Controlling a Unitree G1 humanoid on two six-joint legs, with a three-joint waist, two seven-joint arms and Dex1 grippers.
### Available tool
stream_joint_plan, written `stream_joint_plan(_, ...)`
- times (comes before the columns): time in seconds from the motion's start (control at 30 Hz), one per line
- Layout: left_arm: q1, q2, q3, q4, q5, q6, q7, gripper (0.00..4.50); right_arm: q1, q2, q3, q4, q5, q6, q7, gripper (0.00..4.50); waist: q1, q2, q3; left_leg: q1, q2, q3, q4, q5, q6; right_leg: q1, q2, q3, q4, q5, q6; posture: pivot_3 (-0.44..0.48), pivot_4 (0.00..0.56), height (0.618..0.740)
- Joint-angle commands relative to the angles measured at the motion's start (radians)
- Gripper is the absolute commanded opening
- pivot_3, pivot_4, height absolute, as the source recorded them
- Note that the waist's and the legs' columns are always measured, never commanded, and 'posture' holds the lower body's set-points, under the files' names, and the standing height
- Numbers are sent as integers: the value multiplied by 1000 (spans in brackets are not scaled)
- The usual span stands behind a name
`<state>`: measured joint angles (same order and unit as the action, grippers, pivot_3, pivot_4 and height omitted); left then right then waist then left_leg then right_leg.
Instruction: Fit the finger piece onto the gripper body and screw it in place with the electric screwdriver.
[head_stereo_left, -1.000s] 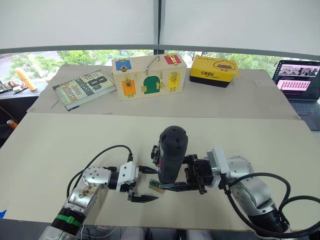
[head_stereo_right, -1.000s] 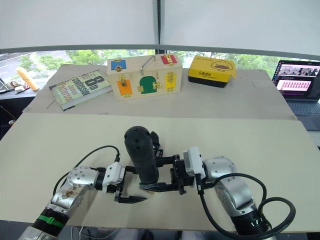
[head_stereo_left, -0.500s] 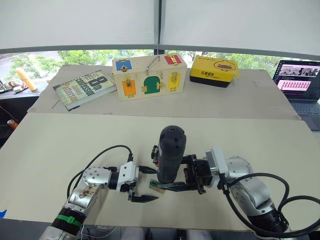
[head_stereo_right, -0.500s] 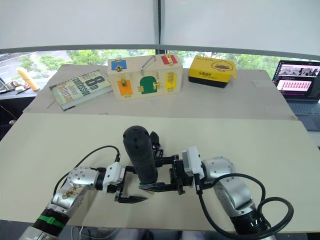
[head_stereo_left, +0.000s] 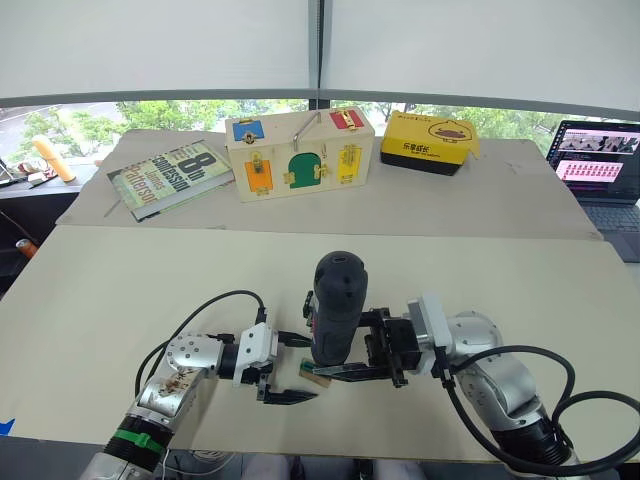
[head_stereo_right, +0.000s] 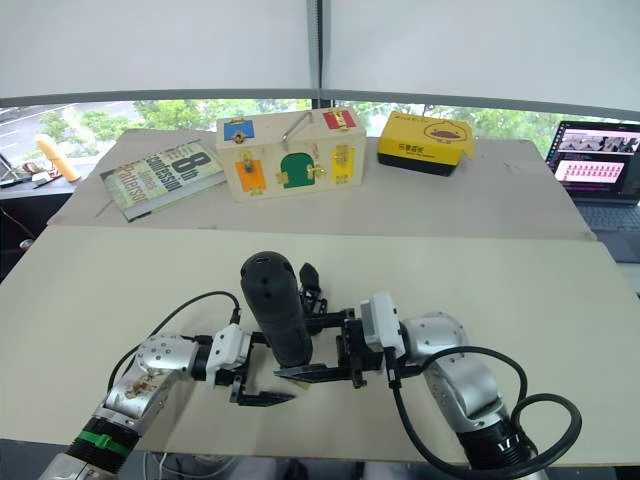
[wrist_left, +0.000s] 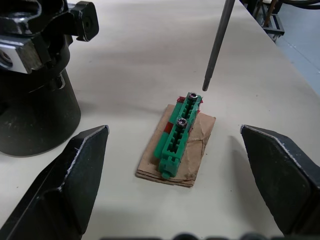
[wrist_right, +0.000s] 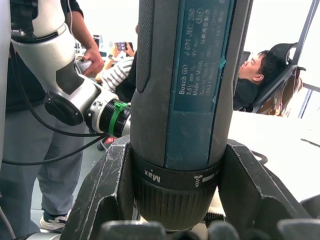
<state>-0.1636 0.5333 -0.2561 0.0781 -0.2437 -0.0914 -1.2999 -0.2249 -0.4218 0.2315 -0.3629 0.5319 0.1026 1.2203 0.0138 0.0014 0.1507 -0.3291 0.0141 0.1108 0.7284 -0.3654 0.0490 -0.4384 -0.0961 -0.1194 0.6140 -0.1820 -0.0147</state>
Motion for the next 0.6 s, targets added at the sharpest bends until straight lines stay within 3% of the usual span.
stream_joint_plan(0.03,30,-10,-42,41,27,8,3,4500,-20,8,-2,-34,14,-22,-2,1948,0,0,0,0,0,0,0,0,0,0,0,0,0,0,0,0,150,740)
stream_joint_plan(0.6,31,-11,-42,49,27,1,4,4500,-17,5,5,-29,5,-17,-6,1948,0,0,0,0,0,0,0,0,0,0,-1,0,0,0,0,0,150,740)
